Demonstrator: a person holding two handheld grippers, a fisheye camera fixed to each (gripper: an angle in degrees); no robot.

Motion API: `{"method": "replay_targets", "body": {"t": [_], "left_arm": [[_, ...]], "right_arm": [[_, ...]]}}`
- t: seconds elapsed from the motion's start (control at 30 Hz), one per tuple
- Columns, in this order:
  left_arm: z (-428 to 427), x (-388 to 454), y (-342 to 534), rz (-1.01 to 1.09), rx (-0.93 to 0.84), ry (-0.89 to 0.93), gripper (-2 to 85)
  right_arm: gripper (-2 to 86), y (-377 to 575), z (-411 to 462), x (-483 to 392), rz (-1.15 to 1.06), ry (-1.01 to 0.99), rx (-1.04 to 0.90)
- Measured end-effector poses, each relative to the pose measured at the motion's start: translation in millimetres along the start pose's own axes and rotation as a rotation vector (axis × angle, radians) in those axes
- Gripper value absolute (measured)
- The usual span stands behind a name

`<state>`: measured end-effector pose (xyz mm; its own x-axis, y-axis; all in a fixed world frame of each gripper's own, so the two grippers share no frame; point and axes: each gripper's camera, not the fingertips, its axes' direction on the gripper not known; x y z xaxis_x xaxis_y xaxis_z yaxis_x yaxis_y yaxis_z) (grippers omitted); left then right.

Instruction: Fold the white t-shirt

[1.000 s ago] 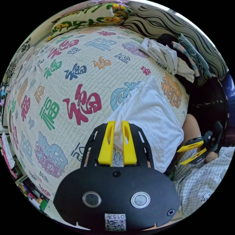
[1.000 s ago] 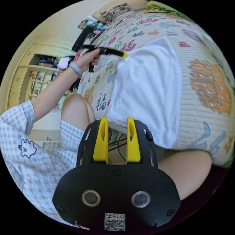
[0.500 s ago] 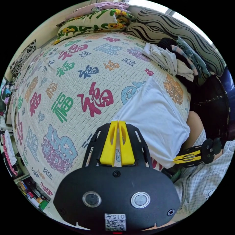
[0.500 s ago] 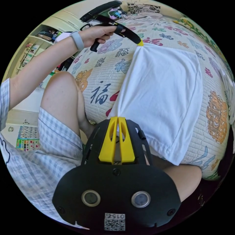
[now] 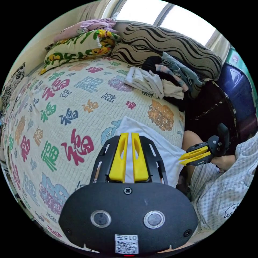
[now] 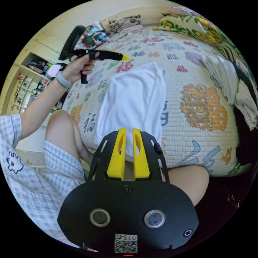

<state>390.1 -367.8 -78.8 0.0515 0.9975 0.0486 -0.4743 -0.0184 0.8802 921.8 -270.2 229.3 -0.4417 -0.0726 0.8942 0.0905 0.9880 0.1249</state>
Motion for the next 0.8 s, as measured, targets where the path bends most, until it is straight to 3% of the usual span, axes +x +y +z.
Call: {"method": "replay_targets", "body": {"t": [0.1, 0.27, 0.43, 0.5, 0.6, 0.8], "left_arm": [[42.4, -11.8, -17.9, -0.018, -0.134, 0.019, -0.7], [53.1, -30.9, -22.6, -0.057, -0.177, 0.045, -0.8], [-31.0, -41.9, 16.0, -0.01, -0.008, 0.033, -0.4], [-79.8, -62.4, 56.1, -0.109, 0.116, -0.021, 0.4], [-96.0, -105.7, 110.0, -0.33, 0.118, -0.003, 4.0], [-63.6, -151.9, 177.4, -0.586, 0.093, 0.221, 8.5]], "right_arm": [[0.0, -4.1, 20.7, 11.6, 0.029, 0.021, -0.121], [-0.3, -15.8, 19.7, 28.8, 0.087, -0.058, -0.15], [1.0, -36.5, -24.8, 49.6, 0.045, -0.209, -0.017], [3.3, -59.7, -50.3, 69.2, 0.016, -0.241, 0.099], [6.4, -107.8, -60.0, 92.3, -0.013, -0.254, 0.163], [10.2, -210.0, -24.5, 111.9, -0.02, -0.223, 0.061]]}}
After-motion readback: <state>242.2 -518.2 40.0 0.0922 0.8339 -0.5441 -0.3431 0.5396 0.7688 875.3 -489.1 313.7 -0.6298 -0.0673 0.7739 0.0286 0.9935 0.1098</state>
